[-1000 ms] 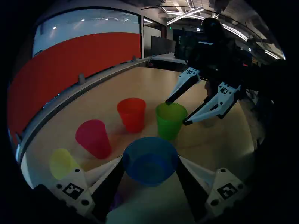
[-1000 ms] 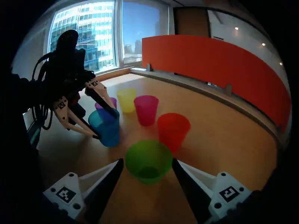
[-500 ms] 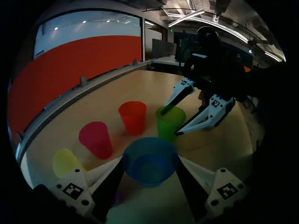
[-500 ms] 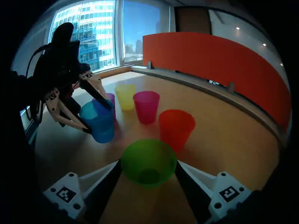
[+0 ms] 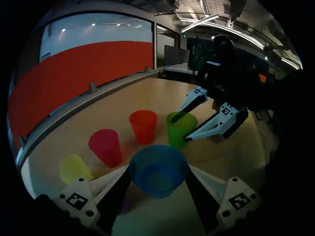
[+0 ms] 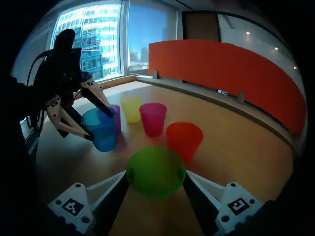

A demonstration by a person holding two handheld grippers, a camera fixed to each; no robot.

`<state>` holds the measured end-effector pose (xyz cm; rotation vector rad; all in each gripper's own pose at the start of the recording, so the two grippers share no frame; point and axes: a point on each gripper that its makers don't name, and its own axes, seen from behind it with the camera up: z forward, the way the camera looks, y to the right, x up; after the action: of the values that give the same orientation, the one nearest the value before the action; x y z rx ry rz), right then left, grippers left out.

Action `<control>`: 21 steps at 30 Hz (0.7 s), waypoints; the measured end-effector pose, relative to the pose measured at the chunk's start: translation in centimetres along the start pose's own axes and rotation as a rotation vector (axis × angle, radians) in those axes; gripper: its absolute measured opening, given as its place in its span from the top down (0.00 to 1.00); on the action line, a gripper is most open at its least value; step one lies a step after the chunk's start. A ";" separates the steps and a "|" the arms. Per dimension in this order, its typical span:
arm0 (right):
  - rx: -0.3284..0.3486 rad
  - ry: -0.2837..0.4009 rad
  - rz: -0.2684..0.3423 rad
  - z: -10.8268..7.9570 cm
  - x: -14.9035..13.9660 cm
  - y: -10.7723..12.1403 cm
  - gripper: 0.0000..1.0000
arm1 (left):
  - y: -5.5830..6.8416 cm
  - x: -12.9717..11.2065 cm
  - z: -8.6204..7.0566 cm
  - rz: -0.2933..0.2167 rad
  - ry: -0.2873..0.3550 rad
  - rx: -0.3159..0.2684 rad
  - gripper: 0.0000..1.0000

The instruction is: Pour water

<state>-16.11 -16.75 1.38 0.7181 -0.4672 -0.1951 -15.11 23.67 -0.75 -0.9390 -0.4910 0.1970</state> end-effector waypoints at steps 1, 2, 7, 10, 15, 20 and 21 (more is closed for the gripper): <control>0.000 0.007 0.003 -0.2 0.3 -0.1 0.09 | 0.0 0.2 -0.2 -0.004 0.006 0.003 0.12; 0.000 0.015 0.007 -0.4 0.7 -0.2 0.09 | 0.0 0.3 -0.4 -0.008 0.013 0.007 0.12; -0.001 0.064 0.010 -1.6 2.8 -1.0 0.09 | -0.2 1.5 -1.7 -0.021 0.060 0.033 0.12; -0.002 0.092 0.001 -2.3 4.2 -1.5 0.09 | -0.5 2.5 -2.6 -0.029 0.093 0.054 0.12; -0.010 0.139 -0.028 -3.5 6.6 -2.3 0.09 | -1.1 4.4 -4.1 -0.034 0.153 0.087 0.12; -0.015 0.187 -0.052 -4.5 9.0 -3.3 0.09 | -1.4 6.1 -5.8 -0.032 0.210 0.116 0.12; -0.015 0.199 -0.056 -4.7 9.5 -3.5 0.09 | -1.5 6.4 -6.2 -0.033 0.222 0.123 0.12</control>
<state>-5.60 -19.76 -0.80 0.7285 -0.2563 -0.1769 -6.57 20.72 -0.51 -0.8210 -0.2861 0.0908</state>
